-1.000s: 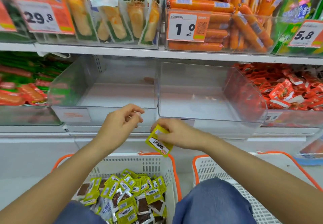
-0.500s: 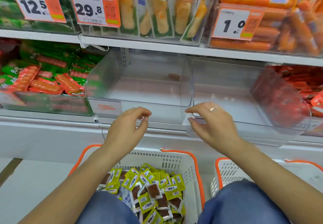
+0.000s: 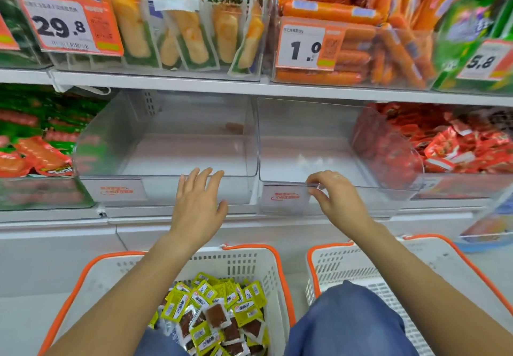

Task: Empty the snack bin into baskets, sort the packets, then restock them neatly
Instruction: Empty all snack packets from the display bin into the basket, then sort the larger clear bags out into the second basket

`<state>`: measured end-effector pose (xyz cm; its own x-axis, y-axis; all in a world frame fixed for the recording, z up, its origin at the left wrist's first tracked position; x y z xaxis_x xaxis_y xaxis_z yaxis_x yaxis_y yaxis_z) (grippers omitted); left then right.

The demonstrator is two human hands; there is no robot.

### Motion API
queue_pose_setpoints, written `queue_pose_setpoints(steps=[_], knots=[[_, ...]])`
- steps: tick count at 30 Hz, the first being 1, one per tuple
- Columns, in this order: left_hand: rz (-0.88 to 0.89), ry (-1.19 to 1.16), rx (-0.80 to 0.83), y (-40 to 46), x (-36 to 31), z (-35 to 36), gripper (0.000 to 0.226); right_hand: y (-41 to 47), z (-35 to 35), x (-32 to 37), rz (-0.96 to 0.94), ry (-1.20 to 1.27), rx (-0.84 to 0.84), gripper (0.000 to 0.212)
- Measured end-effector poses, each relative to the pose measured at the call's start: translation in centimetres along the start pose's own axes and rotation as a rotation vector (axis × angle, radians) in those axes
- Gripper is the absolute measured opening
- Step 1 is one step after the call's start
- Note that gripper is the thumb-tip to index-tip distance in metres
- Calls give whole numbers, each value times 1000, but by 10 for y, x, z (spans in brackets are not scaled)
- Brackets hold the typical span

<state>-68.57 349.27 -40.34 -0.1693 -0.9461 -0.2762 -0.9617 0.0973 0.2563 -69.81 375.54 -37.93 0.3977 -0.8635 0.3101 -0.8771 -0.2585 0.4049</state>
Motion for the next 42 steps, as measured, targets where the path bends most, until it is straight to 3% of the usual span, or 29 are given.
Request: queue_pose_setpoints(steps=[13,18,23,26,31,33,36,39,42], knots=[[46,-55,-2,1,5,2,58,18,11,-8,-43,-22,-44,14],[244,-141,-170,2,1,-9,46,8,16,-6,-10,-75,-142,27],[526,-258,-281,-9,-9,0,30,-15,30,42,-311,19,-325,20],[551,-290,-167,-23,1,41,27,-30,70,58,-395,81,-157,22],[313,-300,135,-73,30,123,34,-74,143,51,-323,80,169,24],[229,-310,240,-97,37,146,38,-98,156,39,-251,52,212,26],[136,-302,330,-127,40,169,22,-134,159,9,-61,39,220,28],[11,-343,401,-156,39,188,20,-176,150,-33,273,-28,245,44],[-48,-417,454,-181,33,198,18,-227,154,-67,671,-14,410,62]])
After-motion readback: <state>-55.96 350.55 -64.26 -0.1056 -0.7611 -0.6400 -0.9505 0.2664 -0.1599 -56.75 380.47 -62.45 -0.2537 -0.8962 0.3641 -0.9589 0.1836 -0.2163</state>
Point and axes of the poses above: each hand's wrist, its own y-axis towards the middle knuckle, its own z-axis out of the palm, x = y × z, the point moved 6 cm from there along y, towards the middle knuckle, and after that the axes turned 2 degrees about x, right-handed, at the moved point
